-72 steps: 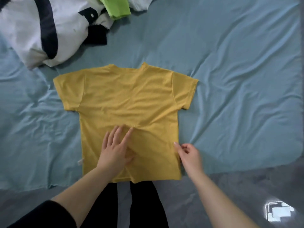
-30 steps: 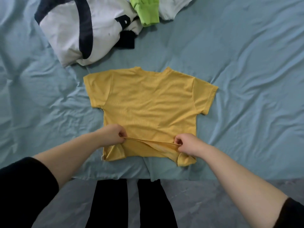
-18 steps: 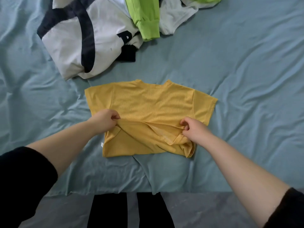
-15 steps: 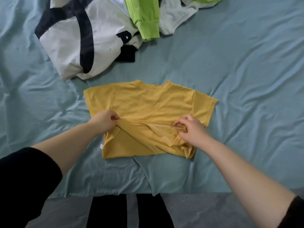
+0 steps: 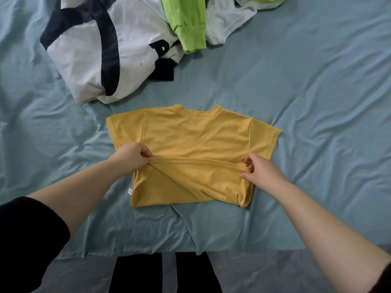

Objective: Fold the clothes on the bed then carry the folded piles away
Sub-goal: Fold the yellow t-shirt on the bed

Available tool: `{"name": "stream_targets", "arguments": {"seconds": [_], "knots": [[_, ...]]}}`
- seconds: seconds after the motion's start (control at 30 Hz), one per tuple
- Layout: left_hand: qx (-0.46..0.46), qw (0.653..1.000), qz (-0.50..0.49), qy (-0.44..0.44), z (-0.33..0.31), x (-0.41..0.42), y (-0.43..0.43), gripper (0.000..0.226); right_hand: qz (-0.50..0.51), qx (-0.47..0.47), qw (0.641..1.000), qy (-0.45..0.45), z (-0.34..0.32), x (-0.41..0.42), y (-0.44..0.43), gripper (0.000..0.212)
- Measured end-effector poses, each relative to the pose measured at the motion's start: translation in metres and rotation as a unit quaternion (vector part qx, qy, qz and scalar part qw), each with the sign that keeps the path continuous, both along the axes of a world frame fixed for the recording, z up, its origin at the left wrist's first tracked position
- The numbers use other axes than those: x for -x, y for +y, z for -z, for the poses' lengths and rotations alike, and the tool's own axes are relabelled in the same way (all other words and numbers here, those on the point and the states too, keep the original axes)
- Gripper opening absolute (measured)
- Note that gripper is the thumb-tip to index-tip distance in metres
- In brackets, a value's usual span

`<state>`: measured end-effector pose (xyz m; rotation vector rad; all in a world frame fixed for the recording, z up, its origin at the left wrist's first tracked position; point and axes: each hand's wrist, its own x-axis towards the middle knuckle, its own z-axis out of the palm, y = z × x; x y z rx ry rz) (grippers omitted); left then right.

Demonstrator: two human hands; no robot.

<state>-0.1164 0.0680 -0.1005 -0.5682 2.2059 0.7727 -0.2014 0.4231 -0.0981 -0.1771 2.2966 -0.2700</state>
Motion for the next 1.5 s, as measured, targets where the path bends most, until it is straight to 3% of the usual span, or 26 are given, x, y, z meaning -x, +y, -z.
{"name": "stream_targets", "arguments": {"seconds": [0.1,0.17,0.27,0.33,0.43,0.5,0.6,0.67,0.73,0.8,0.93,1.03,1.1,1.2,1.3,1.5], "knots": [[0.009,0.999,0.001,-0.037,-0.008,0.003,0.002,0.017,0.012,-0.011,1.0,-0.014,0.003,0.002,-0.013,0.046],[0.046,0.994,0.067,-0.071,-0.013,0.002,0.006,0.031,0.038,-0.026,0.998,-0.033,0.007,0.002,-0.019,0.039],[0.072,0.987,0.111,-0.093,-0.017,-0.001,0.009,0.023,0.052,-0.045,0.995,-0.067,0.006,0.007,-0.022,0.022],[0.041,0.994,0.065,-0.072,-0.019,0.002,0.003,0.016,0.071,-0.02,0.995,-0.066,0.0,0.014,-0.022,0.017],[-0.002,0.999,-0.049,0.009,-0.023,0.012,-0.01,0.02,0.157,0.091,0.983,0.007,-0.008,0.032,-0.021,0.017],[-0.037,0.981,-0.184,0.054,-0.021,0.023,-0.013,0.024,0.259,0.178,0.948,0.054,-0.011,0.046,-0.027,0.017],[-0.109,0.915,-0.387,0.047,-0.013,0.037,-0.012,0.027,0.42,0.249,0.872,0.037,-0.003,0.061,-0.04,0.027],[-0.105,0.912,-0.394,0.038,-0.007,0.038,-0.009,0.049,0.47,0.23,0.852,-0.003,0.01,0.063,-0.043,0.03],[-0.058,0.938,-0.336,0.061,-0.001,0.031,-0.001,0.065,0.482,0.193,0.855,-0.014,0.022,0.058,-0.042,0.03],[-0.009,0.952,-0.287,0.106,0.007,0.021,0.006,0.065,0.473,0.166,0.865,0.031,0.029,0.052,-0.04,0.026],[-0.01,0.912,-0.373,0.167,0.011,0.015,0.011,0.033,0.426,0.151,0.872,0.188,0.027,0.042,-0.038,0.009],[-0.041,0.904,-0.365,0.22,0.008,0.029,0.007,0.012,0.408,0.161,0.865,0.245,0.027,0.042,-0.033,0.022],[-0.051,0.902,-0.354,0.24,0.008,0.042,0.0,0.013,0.421,0.16,0.854,0.259,0.03,0.046,-0.03,0.026],[-0.06,0.897,-0.374,0.229,0.013,0.057,-0.009,0.025,0.448,0.151,0.848,0.242,0.038,0.055,-0.026,0.024],[-0.028,0.904,-0.378,0.198,0.02,0.06,-0.013,0.03,0.423,0.156,0.869,0.203,0.044,0.059,-0.024,0.016],[-0.014,0.891,-0.423,0.165,0.01,0.028,0.002,0.048,0.489,0.183,0.847,0.101,0.03,0.038,-0.005,0.039]]}}
